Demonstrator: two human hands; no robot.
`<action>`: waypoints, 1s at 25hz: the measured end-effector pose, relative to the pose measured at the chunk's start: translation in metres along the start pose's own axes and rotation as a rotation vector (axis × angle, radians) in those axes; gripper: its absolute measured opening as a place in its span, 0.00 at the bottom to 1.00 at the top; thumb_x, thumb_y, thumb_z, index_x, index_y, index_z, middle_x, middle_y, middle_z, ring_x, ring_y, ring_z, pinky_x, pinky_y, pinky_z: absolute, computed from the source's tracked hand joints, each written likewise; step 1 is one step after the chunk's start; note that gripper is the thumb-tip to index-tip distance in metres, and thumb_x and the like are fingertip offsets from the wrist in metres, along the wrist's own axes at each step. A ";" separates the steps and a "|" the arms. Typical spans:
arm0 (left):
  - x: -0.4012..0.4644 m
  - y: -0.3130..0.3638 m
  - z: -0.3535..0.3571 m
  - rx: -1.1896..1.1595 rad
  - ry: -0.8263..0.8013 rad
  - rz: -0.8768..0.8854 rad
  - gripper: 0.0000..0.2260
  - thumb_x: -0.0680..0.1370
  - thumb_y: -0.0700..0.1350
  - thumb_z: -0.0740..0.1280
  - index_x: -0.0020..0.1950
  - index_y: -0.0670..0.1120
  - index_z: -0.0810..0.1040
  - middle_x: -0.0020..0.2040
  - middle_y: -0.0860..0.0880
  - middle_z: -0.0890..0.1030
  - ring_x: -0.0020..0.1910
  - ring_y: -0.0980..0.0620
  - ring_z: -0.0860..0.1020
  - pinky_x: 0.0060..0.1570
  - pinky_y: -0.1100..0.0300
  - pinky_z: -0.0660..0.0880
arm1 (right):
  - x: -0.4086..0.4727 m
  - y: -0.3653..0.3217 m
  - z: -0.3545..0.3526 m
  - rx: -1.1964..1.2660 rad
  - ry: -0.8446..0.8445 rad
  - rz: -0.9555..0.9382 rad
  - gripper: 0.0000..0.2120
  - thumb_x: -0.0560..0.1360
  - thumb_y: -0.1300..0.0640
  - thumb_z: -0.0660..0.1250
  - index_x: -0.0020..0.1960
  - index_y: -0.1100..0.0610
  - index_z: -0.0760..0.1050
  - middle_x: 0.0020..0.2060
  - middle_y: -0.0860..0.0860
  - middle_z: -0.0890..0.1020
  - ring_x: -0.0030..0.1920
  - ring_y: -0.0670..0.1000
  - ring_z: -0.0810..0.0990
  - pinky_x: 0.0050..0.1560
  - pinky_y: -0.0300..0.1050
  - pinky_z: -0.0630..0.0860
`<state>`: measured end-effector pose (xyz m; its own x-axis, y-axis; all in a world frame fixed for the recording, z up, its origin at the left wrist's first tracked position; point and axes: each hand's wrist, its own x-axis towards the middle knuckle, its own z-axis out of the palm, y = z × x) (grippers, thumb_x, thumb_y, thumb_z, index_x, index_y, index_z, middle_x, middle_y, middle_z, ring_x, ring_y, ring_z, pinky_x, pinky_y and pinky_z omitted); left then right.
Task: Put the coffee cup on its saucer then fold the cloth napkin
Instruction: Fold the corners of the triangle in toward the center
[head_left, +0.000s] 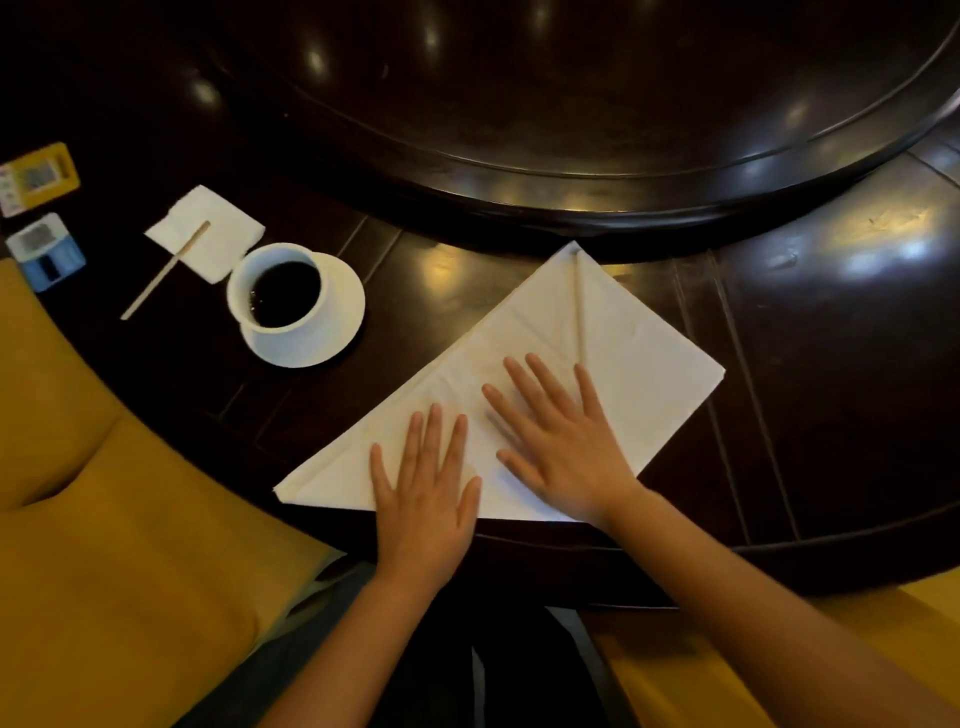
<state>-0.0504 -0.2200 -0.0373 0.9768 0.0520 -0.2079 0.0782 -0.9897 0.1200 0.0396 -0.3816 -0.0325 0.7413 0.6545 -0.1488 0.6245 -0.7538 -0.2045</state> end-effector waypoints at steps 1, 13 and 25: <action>-0.005 -0.015 -0.002 -0.001 -0.004 -0.022 0.27 0.77 0.54 0.48 0.75 0.47 0.56 0.75 0.42 0.59 0.74 0.42 0.57 0.66 0.34 0.55 | 0.005 -0.008 0.004 -0.001 -0.030 -0.016 0.30 0.77 0.36 0.40 0.75 0.45 0.39 0.75 0.49 0.41 0.74 0.53 0.36 0.71 0.60 0.33; -0.016 -0.106 -0.041 -0.277 0.058 -0.422 0.23 0.72 0.50 0.71 0.64 0.43 0.72 0.54 0.43 0.76 0.54 0.45 0.72 0.42 0.56 0.74 | 0.013 -0.015 0.009 -0.056 -0.106 0.005 0.30 0.76 0.36 0.38 0.75 0.46 0.37 0.76 0.49 0.41 0.74 0.52 0.36 0.72 0.61 0.39; -0.024 -0.121 -0.073 -0.866 -0.081 -0.566 0.03 0.75 0.41 0.69 0.46 0.48 0.78 0.42 0.50 0.82 0.38 0.54 0.80 0.35 0.64 0.73 | 0.014 -0.016 0.006 -0.016 -0.111 0.003 0.32 0.74 0.33 0.34 0.74 0.45 0.35 0.76 0.50 0.40 0.74 0.53 0.34 0.71 0.59 0.34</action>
<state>-0.0687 -0.0922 0.0245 0.7387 0.4388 -0.5117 0.6692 -0.3867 0.6345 0.0381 -0.3599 -0.0367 0.7117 0.6543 -0.2556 0.6270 -0.7558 -0.1890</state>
